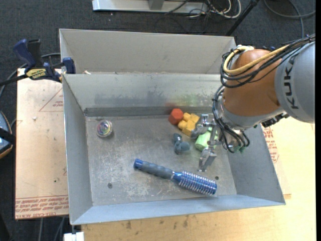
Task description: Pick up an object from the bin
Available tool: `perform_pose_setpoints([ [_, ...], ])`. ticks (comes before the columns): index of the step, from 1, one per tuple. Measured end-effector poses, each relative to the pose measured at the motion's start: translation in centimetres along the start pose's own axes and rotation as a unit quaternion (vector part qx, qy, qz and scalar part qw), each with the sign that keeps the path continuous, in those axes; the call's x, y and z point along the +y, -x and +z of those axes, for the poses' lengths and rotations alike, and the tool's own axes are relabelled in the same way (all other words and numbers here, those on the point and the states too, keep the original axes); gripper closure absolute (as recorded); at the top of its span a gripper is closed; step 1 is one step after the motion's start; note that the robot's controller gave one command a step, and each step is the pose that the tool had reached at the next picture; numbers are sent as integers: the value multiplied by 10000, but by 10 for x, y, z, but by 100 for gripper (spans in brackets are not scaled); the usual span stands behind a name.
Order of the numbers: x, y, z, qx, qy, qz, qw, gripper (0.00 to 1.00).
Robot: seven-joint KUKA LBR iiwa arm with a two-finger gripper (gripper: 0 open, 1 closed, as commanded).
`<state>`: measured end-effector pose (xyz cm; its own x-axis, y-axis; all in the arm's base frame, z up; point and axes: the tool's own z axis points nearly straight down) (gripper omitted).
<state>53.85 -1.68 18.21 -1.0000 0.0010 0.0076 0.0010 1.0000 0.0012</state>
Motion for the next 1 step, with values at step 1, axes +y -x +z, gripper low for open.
perform_pose_setpoints([
  [1,74,-38,109,-93,-17,-1535,9881,0],
])
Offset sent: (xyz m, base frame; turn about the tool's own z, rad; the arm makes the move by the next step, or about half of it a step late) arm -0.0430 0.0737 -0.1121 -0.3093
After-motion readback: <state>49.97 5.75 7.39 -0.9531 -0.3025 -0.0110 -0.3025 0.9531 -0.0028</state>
